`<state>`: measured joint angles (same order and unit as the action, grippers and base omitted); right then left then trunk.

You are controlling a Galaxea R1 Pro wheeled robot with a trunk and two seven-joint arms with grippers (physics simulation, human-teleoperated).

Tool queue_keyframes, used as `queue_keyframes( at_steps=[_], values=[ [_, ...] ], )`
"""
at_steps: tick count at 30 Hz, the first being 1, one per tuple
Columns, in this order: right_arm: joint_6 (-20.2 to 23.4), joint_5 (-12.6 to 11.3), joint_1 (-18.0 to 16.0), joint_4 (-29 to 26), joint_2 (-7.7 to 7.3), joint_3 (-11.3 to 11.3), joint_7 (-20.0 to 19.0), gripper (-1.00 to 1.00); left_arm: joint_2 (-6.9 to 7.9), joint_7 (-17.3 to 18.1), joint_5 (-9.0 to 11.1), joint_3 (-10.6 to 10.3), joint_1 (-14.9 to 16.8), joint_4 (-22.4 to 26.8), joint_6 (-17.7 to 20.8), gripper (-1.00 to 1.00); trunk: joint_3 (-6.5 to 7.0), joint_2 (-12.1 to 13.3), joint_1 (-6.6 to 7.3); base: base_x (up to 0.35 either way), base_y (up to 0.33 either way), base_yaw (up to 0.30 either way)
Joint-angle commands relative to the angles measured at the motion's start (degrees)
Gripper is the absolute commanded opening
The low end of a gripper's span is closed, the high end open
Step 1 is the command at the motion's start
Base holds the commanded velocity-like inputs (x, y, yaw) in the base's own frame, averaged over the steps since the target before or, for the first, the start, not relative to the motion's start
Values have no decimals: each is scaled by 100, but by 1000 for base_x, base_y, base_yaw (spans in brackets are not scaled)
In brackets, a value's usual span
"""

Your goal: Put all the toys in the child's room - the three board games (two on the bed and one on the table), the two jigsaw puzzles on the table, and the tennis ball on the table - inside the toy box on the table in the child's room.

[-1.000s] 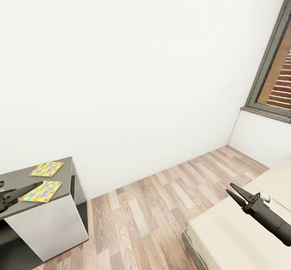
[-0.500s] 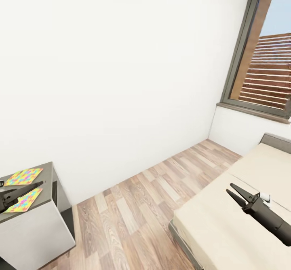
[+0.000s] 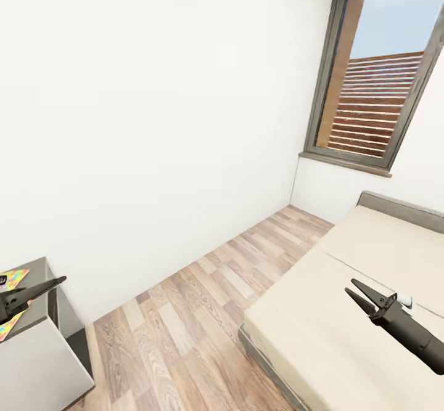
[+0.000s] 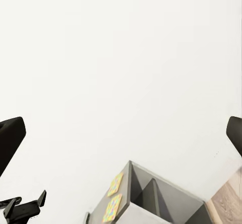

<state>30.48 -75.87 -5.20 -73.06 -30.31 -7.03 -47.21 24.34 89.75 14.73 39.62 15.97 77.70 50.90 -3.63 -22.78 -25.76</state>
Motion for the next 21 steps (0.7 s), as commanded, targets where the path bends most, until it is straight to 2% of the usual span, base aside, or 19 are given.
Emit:
queue_keyframes(
  at_steps=[1, 9, 21],
  values=[
    [42, -42, -7, 2, -1, 1, 1, 100, 1, 25, -9, 4, 3, 3, 61, 100, -13, -13, -3, -101, 0, -278],
    [44, -42, -7, 2, -1, 0, 22, 100, 1, 25, -6, 10, 3, 6, 61, 100, -13, -13, -3, -124, -53, -278],
    [46, -45, -7, 2, -1, -24, 29, 100, -1, 25, -12, 2, 3, 3, 61, 100, -13, -13, -3, -160, -163, -278]
  ],
)
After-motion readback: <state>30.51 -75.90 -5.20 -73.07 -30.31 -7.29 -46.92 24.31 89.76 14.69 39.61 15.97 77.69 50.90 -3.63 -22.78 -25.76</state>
